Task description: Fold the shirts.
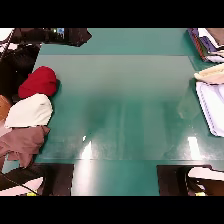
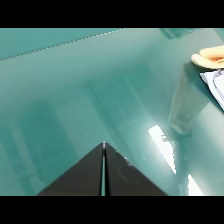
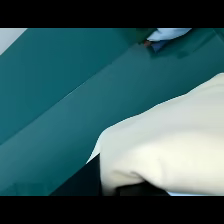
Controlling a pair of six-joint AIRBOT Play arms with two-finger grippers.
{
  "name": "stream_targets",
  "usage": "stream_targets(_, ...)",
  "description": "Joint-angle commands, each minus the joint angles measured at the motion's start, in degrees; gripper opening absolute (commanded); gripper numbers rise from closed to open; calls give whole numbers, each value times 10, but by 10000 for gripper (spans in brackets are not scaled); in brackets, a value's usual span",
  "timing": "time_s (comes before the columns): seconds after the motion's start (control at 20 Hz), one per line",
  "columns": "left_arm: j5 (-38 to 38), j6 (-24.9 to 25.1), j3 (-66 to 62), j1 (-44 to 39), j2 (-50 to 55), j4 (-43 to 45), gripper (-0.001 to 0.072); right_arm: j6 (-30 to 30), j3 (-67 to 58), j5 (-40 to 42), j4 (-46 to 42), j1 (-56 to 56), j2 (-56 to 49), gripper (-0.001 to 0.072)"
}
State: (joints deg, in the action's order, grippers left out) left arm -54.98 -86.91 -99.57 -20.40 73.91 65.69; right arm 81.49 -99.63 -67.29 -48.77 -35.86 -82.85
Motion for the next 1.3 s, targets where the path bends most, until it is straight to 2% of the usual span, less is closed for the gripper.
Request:
stream_targets(0.0, 0, 4, 0, 0, 0, 2, 27, -1, 0, -37, -26, -13, 27, 14)
stream_targets(0.15, -1, 4, 0, 0, 0, 3, 27, -1, 17, -90, -73, -32, 40, 14)
stream_targets(0.25, -3, 4, 0, 0, 0, 3, 27, -1, 69, -102, -103, -50, 67, 15)
stream_targets(0.45, -4, 11, 0, 0, 0, 3, 27, -1, 207, -116, -225, -90, 134, 18)
stream_targets(0.5, -4, 19, 0, 0, 0, 3, 27, -1, 242, -123, -254, -106, 151, 69)
stream_targets(0.6, -7, 19, 0, 0, 0, 3, 27, -1, 306, -124, -290, -142, 181, 500)
stream_targets(0.65, -9, 19, 0, 0, 0, 3, 27, 0, 335, -122, -294, -161, 193, 603)
stream_targets(0.8, -17, 19, 0, 0, 0, 3, 28, 12, 385, -116, -271, -206, 221, 605)
stream_targets(0.95, -16, 19, 0, 0, 0, 3, 28, 11, 387, -83, -178, -183, 247, 602)
stream_targets(1.1, -21, 18, 0, 0, 0, 3, 28, 11, 369, -68, -94, -80, 276, 595)
stream_targets(1.25, -24, 18, 0, 0, 0, 0, 28, 11, 360, -47, -80, 70, 302, 595)
